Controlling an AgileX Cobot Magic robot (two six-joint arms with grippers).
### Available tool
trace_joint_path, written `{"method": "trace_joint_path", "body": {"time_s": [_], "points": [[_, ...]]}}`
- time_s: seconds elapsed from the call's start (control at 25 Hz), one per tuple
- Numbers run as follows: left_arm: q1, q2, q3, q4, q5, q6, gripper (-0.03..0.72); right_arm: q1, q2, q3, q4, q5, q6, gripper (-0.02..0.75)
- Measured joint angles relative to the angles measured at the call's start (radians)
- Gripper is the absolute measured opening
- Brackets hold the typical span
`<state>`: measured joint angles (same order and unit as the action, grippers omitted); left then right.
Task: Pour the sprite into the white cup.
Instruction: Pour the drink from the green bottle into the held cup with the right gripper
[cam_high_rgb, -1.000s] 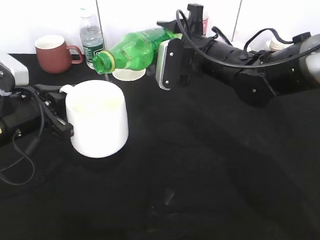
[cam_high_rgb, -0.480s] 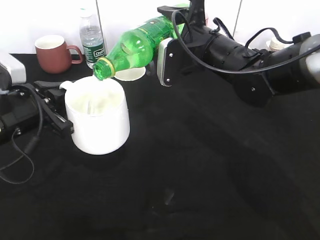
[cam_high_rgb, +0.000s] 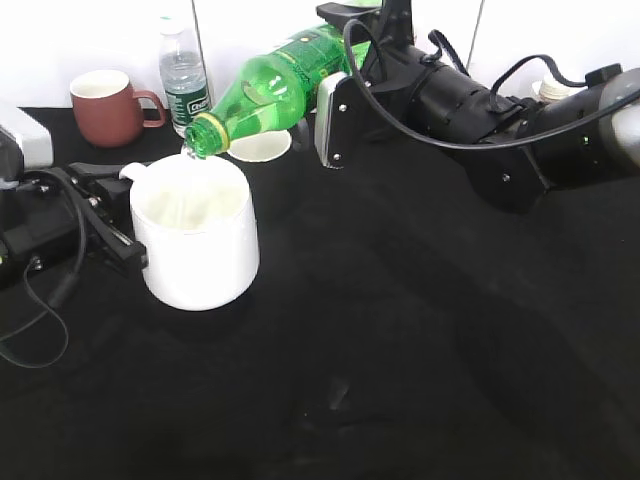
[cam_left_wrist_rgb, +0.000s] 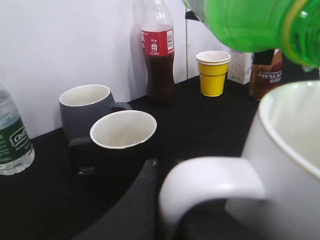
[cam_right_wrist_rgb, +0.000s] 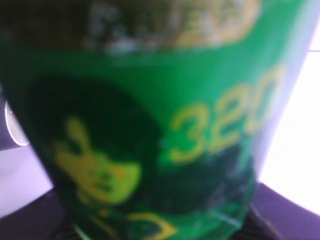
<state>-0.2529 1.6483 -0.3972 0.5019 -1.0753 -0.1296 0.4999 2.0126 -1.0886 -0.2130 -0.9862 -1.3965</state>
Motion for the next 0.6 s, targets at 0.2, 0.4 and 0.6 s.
{"method": "trace_joint_path", "body": {"time_s": [0.2, 0.4, 0.6], "points": [[0.0, 0.0, 0.002, -0.001, 0.003, 0.001, 0.052, 0.0, 0.0, 0.0, 0.001, -0.007, 0.0, 0.407], [0.0, 0.0, 0.002, -0.001, 0.005, 0.001, 0.052, 0.0, 0.0, 0.0, 0.002, -0.015, 0.0, 0.407], [0.0, 0.0, 0.002, -0.031, 0.01, 0.003, 0.052, 0.0, 0.0, 0.0, 0.002, -0.017, 0.0, 0.407]]}}
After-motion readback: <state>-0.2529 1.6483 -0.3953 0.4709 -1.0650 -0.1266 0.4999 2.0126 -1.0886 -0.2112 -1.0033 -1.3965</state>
